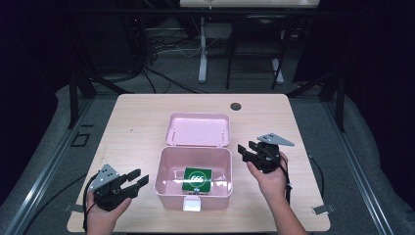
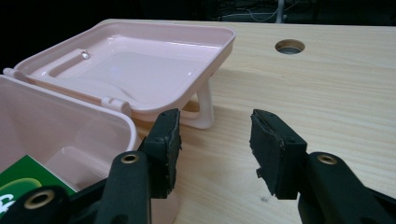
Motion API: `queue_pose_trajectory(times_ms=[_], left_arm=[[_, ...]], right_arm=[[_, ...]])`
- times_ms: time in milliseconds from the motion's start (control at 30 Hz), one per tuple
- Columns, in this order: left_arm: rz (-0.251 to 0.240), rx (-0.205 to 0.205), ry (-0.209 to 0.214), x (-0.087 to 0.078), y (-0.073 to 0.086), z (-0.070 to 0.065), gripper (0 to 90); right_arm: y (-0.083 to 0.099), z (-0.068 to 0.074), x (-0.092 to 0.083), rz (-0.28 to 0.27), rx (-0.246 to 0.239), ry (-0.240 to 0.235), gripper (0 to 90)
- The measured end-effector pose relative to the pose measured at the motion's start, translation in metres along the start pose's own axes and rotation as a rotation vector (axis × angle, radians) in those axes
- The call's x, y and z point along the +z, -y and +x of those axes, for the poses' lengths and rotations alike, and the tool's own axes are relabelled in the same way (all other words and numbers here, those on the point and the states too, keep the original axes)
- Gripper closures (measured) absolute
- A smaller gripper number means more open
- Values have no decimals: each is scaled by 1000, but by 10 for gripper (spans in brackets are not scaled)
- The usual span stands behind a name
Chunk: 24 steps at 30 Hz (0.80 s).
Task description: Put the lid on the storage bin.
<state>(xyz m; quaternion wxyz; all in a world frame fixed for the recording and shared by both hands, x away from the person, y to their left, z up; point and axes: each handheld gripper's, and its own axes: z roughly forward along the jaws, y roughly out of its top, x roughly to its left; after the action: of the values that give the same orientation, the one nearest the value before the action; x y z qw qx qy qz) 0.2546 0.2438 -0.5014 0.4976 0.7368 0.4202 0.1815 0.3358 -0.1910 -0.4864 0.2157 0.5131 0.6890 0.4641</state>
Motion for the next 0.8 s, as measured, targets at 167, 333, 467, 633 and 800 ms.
queue_pose_trajectory(times_ms=[167, 333, 467, 633, 800], left_arm=[[-5, 4, 21, -3, -6, -4, 597], [-13, 2, 32, -5, -13, -9, 599], [-16, 8, 40, -4, -16, -10, 599], [-13, 18, 56, 0, -18, -15, 604], [-8, 33, 75, 6, -19, -20, 617]], right_arm=[[-14, 5, 0, 4, -2, -13, 547], [-27, 9, 1, 13, -11, -26, 556], [-35, 13, 5, 22, -25, -28, 562], [-43, 12, 13, 42, -16, -28, 567], [-51, 6, 26, 69, 23, -29, 603]])
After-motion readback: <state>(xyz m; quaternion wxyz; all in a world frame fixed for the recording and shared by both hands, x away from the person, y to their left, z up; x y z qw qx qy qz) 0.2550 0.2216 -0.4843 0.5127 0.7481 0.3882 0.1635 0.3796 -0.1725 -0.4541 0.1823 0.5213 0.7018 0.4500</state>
